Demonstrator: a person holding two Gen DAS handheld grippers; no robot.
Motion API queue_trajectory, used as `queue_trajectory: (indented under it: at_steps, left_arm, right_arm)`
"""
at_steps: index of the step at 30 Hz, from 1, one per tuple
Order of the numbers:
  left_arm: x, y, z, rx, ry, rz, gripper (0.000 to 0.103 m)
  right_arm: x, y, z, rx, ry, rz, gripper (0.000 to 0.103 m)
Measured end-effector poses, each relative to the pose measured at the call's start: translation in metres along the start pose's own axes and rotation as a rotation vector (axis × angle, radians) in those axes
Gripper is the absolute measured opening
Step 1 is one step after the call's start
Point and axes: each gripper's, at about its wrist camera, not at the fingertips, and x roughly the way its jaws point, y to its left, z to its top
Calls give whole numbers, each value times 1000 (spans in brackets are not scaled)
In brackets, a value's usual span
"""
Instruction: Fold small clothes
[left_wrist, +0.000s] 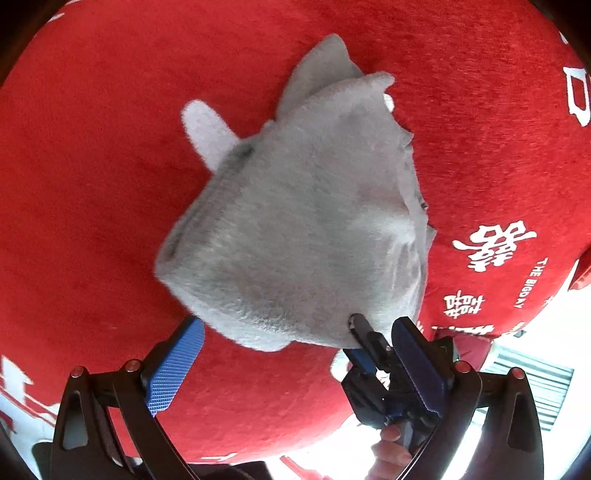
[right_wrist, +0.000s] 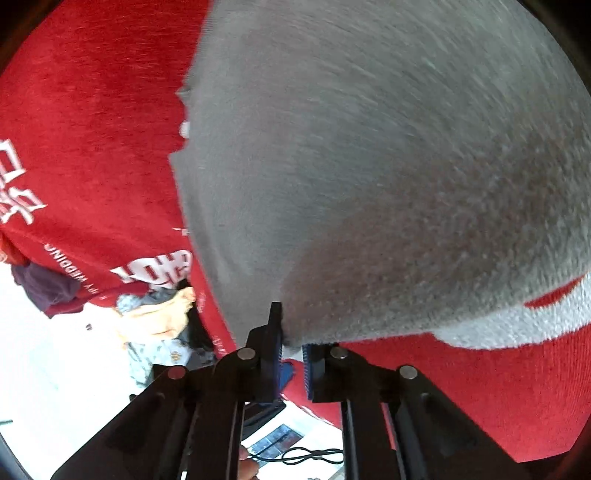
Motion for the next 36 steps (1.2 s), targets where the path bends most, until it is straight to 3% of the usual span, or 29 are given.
queue_trajectory:
  at_steps: [6, 14, 19, 24, 25, 28, 30, 36]
  left_arm:
    - [17, -10, 7, -51, -45, -51, 102]
    - [30, -45, 20, 38, -148, 45, 102]
    - [38, -46, 24, 51, -162, 102, 101]
    - [36, -48, 20, 117, -176, 160, 82]
    - [35, -48, 20, 127, -178, 170, 73]
    - [34, -45, 20, 142, -175, 183, 63]
    - [32, -43, 20, 145, -178, 185, 59]
    - [31, -48, 15, 175, -181, 175, 55]
  right_arm:
    - [-8, 17, -2, -78, 28, 1, 9]
    - [-6, 21, -4, -119, 62, -24, 9]
    - [0, 22, -4, -171, 106, -98, 9]
    - [-6, 34, -3, -265, 179, -225, 13]
    - [-11, 38, -2, -292, 186, -249, 13]
    - [-47, 61, 9, -456, 113, -343, 20]
    - [-69, 70, 24, -501, 38, -401, 52]
    - [-130, 75, 100, -493, -279, -651, 52]
